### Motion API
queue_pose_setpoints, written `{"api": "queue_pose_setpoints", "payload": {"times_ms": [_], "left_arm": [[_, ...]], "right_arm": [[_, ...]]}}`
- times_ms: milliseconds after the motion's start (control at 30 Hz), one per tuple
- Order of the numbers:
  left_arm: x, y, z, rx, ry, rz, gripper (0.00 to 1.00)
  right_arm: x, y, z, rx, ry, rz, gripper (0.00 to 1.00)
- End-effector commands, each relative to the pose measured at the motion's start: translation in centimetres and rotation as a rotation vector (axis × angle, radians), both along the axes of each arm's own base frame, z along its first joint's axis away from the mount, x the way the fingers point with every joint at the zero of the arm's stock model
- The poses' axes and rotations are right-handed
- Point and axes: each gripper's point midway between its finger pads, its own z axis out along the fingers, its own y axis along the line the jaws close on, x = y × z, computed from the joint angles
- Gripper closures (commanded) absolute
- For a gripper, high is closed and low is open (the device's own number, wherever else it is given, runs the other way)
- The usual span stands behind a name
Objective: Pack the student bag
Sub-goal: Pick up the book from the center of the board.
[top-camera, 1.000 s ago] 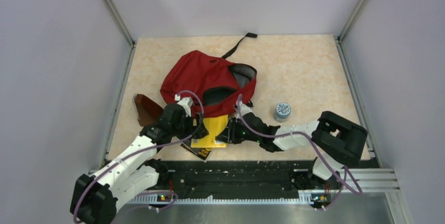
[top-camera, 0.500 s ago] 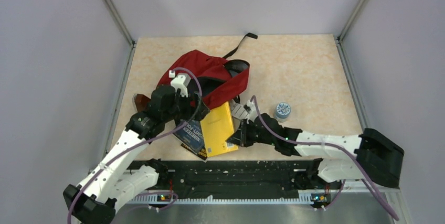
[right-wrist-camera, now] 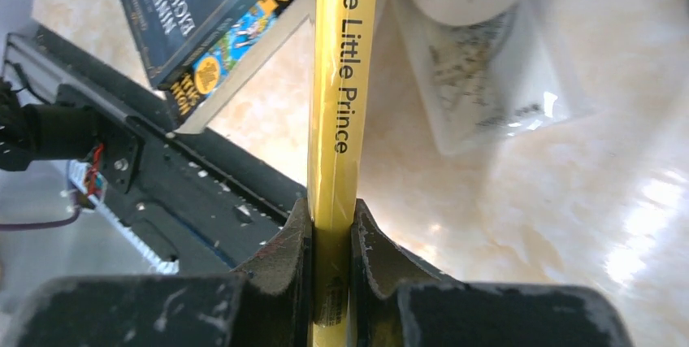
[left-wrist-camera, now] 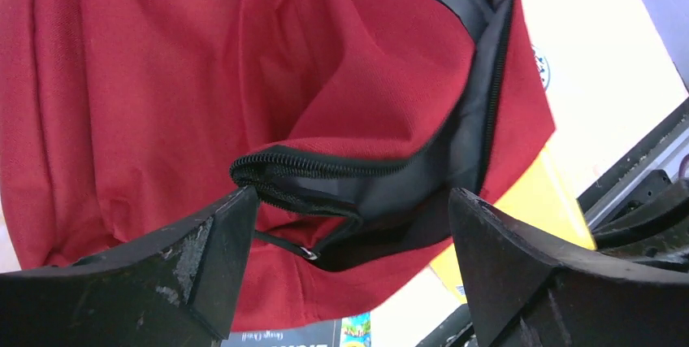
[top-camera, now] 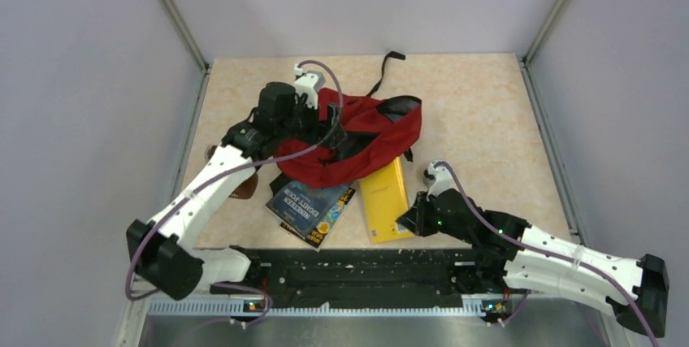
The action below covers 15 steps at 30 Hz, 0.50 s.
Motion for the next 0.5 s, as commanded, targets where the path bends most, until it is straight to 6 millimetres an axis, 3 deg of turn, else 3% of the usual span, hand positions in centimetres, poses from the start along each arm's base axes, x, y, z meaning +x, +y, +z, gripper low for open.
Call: {"api": "queue_pose_setpoints", "payload": {"times_ms": [0, 233, 467], "left_arm": [[2.2, -2.6, 1.3, -0.018, -0.044, -0.075, 0.09], [4.6, -1.9, 1.2, 0.157, -0.123, -0.037, 0.09], [2.6, -1.4, 0.4, 0.352, -0.233, -0.199, 0.07]], "right_arm": [[2.2, -1.3, 4.8, 0.053, -0.157, -0.102, 1.0], [2.2, -0.2, 3.1, 0.022, -0.13, -0.067, 1.0], [2.2, 1.6, 2.5, 0.029, -0.121, -0.012, 1.0]]}}
